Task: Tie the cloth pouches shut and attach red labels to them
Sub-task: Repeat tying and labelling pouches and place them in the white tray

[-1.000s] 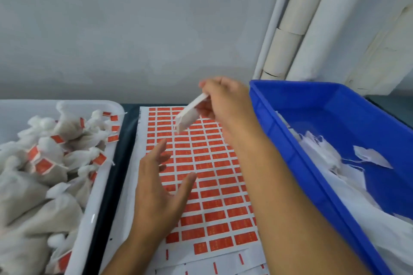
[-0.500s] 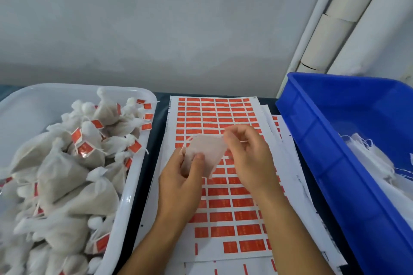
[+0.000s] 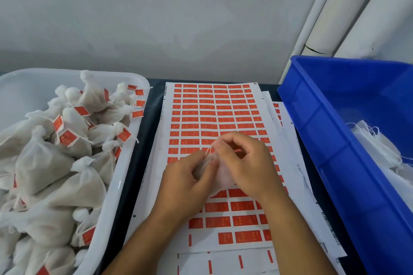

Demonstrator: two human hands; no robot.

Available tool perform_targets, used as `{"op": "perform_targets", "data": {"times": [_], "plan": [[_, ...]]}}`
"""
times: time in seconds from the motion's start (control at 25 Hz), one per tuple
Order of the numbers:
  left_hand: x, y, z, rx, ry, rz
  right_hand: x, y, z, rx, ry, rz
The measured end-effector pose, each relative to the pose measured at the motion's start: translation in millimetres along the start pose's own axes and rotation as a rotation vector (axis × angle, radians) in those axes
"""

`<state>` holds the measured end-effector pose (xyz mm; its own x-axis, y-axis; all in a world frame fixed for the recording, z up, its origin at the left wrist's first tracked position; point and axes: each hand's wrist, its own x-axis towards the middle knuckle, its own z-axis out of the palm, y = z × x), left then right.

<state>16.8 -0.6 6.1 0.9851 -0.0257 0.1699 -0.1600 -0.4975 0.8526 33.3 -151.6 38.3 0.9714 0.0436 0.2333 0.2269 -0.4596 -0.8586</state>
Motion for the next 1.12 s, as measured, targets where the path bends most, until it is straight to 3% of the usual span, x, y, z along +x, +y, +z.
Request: {"op": "perform_targets", "data": {"times": [0.2, 0.4, 0.72, 0.92, 1.12], "plan": [[-4, -1, -2, -0.001, -0.1, -0.013, -1, 2, -6, 0.123, 0.007, 0.129], [-7, 8, -6, 0.045, -0.124, 0.034, -5, -5, -11, 0.212, -0.014, 0.139], [-7, 10, -11, 0.104, -0.237, 0.116, -3, -4, -25, 0.422, 0.247, 0.211], [-10, 9, -7, 0.267, -0.259, 0.186, -4, -13, -19, 0.452, 0.218, 0.098], [-11, 13, -6, 0.235, -0.233, 0.174, -5, -16, -22, 0.396, 0.267, 0.036]]}}
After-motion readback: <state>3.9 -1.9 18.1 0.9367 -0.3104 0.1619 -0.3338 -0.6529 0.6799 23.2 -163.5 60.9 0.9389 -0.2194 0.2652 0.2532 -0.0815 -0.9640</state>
